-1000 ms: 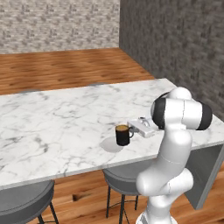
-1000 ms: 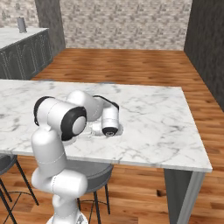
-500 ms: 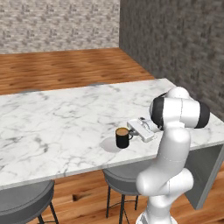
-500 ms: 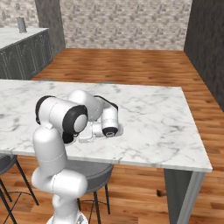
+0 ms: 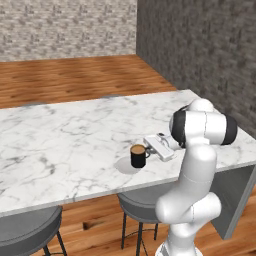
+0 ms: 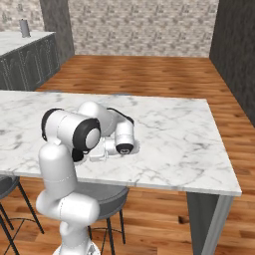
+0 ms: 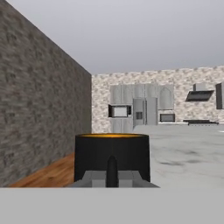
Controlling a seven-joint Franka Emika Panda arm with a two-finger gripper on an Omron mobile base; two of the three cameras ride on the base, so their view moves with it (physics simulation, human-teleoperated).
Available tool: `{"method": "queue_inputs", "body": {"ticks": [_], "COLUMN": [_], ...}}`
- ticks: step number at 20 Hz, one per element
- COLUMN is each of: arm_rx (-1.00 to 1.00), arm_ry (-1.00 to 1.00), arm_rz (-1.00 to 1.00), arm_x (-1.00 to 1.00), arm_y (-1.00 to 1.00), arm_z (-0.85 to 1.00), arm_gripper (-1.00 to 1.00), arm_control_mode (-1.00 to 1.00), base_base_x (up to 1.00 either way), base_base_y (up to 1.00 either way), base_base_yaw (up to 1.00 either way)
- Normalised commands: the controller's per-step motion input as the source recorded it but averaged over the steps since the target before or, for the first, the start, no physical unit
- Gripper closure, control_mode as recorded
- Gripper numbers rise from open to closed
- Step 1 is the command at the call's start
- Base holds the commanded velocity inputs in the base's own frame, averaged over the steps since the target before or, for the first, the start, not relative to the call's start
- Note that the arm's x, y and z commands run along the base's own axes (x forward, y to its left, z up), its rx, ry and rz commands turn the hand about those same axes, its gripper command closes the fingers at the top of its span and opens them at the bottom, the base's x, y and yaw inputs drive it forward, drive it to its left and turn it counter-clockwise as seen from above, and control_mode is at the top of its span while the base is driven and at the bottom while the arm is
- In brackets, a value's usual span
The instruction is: Pick the cup of tea, navigate to the dining table, and place it on the saucer.
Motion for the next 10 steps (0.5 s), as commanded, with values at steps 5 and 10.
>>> {"method": "queue_inputs", "body": {"ticks": [5,10], "arm_rx": [0.0,0.0], "arm_ry": [0.0,0.0], "arm_rz": [0.0,0.0], "arm_x": [0.06,0.06], "arm_y": [0.06,0.08], "arm_z": [-0.11,-0.17], "arm_gripper": [1.0,1.0], "arm_control_mode": [-1.0,-1.0], "base_base_x": [0.0,0.0], "base_base_y": [0.0,0.0], "base_base_yaw": [0.0,0.0]}}
